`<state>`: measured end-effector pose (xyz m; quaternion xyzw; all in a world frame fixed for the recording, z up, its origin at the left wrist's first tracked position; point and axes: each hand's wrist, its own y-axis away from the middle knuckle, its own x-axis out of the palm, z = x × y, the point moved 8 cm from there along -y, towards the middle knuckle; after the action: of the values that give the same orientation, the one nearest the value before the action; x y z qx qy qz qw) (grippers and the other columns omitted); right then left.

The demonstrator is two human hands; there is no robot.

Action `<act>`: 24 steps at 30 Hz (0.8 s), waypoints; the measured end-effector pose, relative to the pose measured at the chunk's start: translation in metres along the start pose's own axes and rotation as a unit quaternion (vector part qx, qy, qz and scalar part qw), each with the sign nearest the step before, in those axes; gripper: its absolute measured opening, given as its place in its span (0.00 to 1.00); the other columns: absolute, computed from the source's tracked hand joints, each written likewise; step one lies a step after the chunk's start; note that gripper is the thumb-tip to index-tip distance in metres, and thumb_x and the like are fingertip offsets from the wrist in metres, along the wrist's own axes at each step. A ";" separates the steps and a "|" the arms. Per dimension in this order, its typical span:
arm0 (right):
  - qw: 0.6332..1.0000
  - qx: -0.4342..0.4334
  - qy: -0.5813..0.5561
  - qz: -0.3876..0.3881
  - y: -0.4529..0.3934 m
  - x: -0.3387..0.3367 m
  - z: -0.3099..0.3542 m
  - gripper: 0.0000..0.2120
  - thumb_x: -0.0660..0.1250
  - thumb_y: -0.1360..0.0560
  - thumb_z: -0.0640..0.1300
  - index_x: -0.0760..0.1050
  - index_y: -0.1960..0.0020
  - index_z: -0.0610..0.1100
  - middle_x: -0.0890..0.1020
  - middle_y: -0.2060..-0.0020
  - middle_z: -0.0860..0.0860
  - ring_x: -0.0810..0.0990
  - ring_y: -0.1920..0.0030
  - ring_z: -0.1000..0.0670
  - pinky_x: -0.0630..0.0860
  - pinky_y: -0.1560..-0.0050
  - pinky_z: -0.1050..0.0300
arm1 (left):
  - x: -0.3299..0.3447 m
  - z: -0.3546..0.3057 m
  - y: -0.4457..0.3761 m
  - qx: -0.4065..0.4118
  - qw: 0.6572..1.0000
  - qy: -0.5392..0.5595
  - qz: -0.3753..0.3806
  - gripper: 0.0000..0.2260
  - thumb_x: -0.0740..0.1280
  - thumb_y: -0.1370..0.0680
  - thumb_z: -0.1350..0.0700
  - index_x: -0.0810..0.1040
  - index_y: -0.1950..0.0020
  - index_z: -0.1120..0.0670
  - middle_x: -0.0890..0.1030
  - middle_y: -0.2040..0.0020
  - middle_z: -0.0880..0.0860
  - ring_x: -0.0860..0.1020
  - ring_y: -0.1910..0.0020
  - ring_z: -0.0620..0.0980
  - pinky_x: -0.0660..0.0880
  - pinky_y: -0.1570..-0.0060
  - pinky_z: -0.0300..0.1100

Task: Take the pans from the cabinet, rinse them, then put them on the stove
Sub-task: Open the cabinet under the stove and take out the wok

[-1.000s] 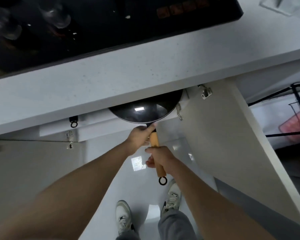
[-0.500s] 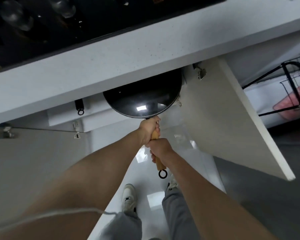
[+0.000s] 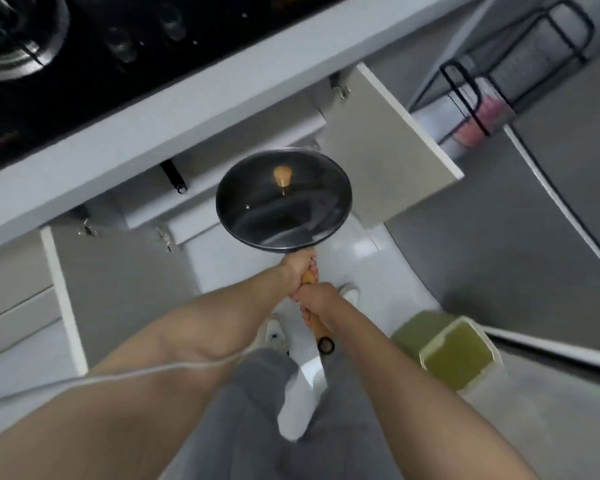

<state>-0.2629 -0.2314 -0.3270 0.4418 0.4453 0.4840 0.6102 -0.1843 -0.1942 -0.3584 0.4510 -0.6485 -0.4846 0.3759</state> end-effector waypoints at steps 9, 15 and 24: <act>0.997 -0.005 -0.066 -0.042 0.141 -0.009 -0.090 0.03 0.65 0.29 0.38 0.73 0.60 0.39 0.73 0.75 0.46 0.73 0.72 0.47 0.74 0.66 0.55 | 0.035 0.084 0.133 -0.007 0.996 -0.056 0.071 0.14 0.62 0.24 0.61 0.66 0.70 0.53 0.67 0.81 0.47 0.66 0.84 0.43 0.66 0.77 0.32; 0.989 -0.066 -0.115 -0.070 0.224 -0.020 -0.128 0.03 0.64 0.27 0.35 0.71 0.58 0.40 0.71 0.74 0.46 0.69 0.75 0.50 0.69 0.74 0.62 | 0.060 0.110 0.214 0.054 0.990 -0.065 0.115 0.15 0.60 0.25 0.62 0.65 0.71 0.52 0.66 0.81 0.47 0.64 0.82 0.43 0.63 0.73 0.34; 0.964 -0.226 -0.111 -0.090 0.359 0.015 -0.114 0.05 0.64 0.26 0.34 0.69 0.56 0.42 0.70 0.74 0.48 0.68 0.80 0.53 0.69 0.79 0.63 | 0.030 0.090 0.342 0.188 0.964 -0.068 0.172 0.14 0.58 0.25 0.63 0.62 0.70 0.53 0.64 0.82 0.50 0.64 0.86 0.47 0.66 0.77 0.31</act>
<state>-0.4428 -0.1540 -0.0048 0.3011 0.2917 0.4632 0.7808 -0.3527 -0.1541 -0.0484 0.3608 -0.8201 -0.3113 0.3169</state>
